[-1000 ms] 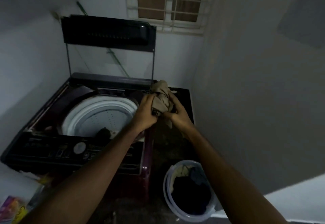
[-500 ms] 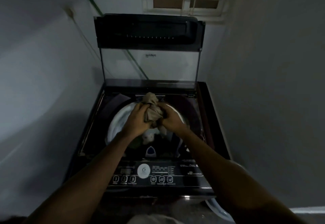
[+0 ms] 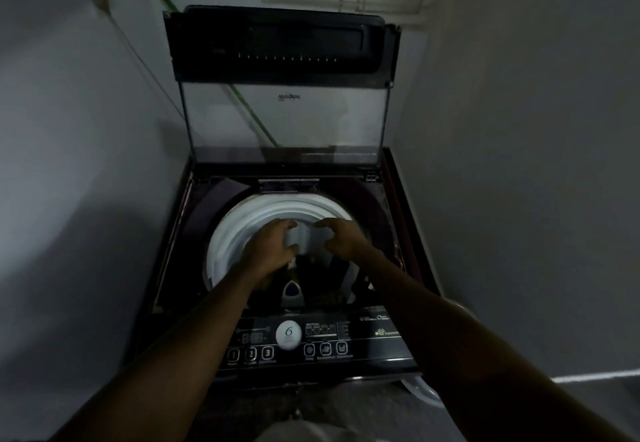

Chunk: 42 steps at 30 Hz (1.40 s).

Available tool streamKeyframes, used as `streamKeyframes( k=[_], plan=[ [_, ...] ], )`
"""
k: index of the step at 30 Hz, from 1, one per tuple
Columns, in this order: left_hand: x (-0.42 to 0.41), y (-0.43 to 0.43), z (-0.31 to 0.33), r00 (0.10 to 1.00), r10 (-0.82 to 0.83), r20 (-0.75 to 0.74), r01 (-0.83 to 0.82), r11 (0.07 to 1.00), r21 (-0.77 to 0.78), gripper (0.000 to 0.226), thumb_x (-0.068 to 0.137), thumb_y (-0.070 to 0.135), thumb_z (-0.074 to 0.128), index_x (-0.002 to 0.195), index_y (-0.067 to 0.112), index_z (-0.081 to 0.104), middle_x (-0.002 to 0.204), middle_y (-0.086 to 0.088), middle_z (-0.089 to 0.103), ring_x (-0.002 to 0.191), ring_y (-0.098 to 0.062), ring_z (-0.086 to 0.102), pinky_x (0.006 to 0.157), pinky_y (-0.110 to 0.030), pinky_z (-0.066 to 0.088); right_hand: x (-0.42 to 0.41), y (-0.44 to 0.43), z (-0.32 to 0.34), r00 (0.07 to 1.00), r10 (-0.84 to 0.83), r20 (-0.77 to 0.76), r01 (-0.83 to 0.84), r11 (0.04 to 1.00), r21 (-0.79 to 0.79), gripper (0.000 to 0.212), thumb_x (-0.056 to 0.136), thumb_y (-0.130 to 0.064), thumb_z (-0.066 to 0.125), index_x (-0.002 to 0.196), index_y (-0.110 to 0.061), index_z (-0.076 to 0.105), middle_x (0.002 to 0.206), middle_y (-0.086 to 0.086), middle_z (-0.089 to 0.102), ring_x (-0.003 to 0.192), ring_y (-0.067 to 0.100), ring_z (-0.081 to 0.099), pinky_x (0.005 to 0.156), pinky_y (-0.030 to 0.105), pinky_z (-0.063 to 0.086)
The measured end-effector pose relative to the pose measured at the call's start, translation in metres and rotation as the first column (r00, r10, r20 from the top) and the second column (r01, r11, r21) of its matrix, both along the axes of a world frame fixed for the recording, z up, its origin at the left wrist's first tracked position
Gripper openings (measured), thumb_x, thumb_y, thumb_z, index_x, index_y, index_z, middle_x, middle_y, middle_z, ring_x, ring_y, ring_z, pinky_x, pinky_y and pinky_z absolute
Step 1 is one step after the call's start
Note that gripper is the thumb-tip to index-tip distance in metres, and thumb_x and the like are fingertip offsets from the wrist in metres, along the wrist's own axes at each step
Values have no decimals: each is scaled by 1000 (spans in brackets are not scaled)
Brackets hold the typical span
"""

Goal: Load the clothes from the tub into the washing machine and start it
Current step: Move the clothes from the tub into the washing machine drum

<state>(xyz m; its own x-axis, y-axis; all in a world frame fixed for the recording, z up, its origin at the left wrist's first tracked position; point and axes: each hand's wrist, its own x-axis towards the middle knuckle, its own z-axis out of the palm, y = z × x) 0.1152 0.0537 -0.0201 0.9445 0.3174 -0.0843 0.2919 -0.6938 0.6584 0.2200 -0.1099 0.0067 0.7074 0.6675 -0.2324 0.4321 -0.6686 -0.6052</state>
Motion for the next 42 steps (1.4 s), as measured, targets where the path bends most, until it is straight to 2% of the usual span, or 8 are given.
streamKeyframes(
  k=[2, 6, 10, 16, 20, 28, 35, 42],
  plan=[
    [8, -16, 5, 1000, -23, 19, 22, 998, 58, 59, 81, 22, 73, 136, 19, 52, 137, -5, 54, 125, -25, 51, 102, -38, 43, 1, -19, 4, 999, -38, 15, 37, 999, 26, 48, 77, -5, 69, 125, -10, 62, 127, 12, 62, 118, 25, 57, 93, 24, 39],
    [26, -64, 17, 986, -118, 120, 93, 976, 198, 63, 79, 18, 69, 139, 22, 49, 138, -3, 53, 127, -25, 48, 102, -39, 42, 7, -61, 12, 992, -102, 69, 98, 994, 49, 47, 78, -8, 59, 126, -12, 62, 128, 11, 62, 119, 26, 56, 98, 28, 42],
    [45, -131, 27, 960, -192, 203, 138, 957, 254, 61, 78, 22, 71, 136, 17, 53, 136, -7, 55, 126, -27, 50, 102, -42, 43, 13, -118, 21, 980, -121, 161, 96, 984, 151, 45, 74, -29, 49, 110, -12, 69, 109, 13, 69, 102, 27, 64, 85, 32, 50],
    [58, -251, 19, 937, -229, 263, 149, 945, 291, 55, 82, 23, 67, 134, 14, 53, 133, -6, 57, 124, -26, 52, 103, -39, 43, 33, -237, 7, 942, -225, 249, 169, 959, 226, 28, 90, -14, 54, 115, -7, 67, 114, 15, 64, 103, 30, 61, 86, 28, 44],
    [62, -328, 4, 952, -216, 215, 146, 942, 303, 53, 87, 27, 64, 137, 18, 50, 139, -1, 52, 131, -19, 46, 106, -37, 40, 37, -323, -13, 952, -223, 209, 181, 963, 202, 30, 93, -18, 52, 119, -10, 64, 120, 12, 62, 108, 27, 59, 93, 30, 45],
    [61, -443, -25, 954, -283, 104, 247, 931, 270, 55, 87, 25, 65, 139, 20, 48, 140, 1, 51, 132, -16, 45, 107, -35, 39, 28, -451, -43, 960, -238, 147, 223, 969, 108, 29, 95, -20, 51, 121, -15, 63, 123, 8, 59, 106, 24, 58, 86, 27, 44],
    [76, -475, -65, 934, -355, 31, 333, 901, 277, 52, 85, 24, 66, 134, 15, 53, 134, -4, 57, 128, -22, 50, 105, -37, 42, 31, -496, -89, 945, -303, 125, 295, 952, 75, 29, 89, -16, 57, 117, -14, 64, 121, 11, 61, 106, 31, 60, 88, 34, 47],
    [104, -480, -175, 920, -390, -30, 383, 885, 263, 51, 85, 33, 66, 130, 12, 56, 129, -8, 59, 122, -26, 54, 101, -39, 45, 49, -510, -193, 932, -343, 119, 339, 939, 56, 32, 89, -15, 57, 120, -11, 63, 123, 13, 59, 106, 32, 58, 90, 34, 47]
  ],
)
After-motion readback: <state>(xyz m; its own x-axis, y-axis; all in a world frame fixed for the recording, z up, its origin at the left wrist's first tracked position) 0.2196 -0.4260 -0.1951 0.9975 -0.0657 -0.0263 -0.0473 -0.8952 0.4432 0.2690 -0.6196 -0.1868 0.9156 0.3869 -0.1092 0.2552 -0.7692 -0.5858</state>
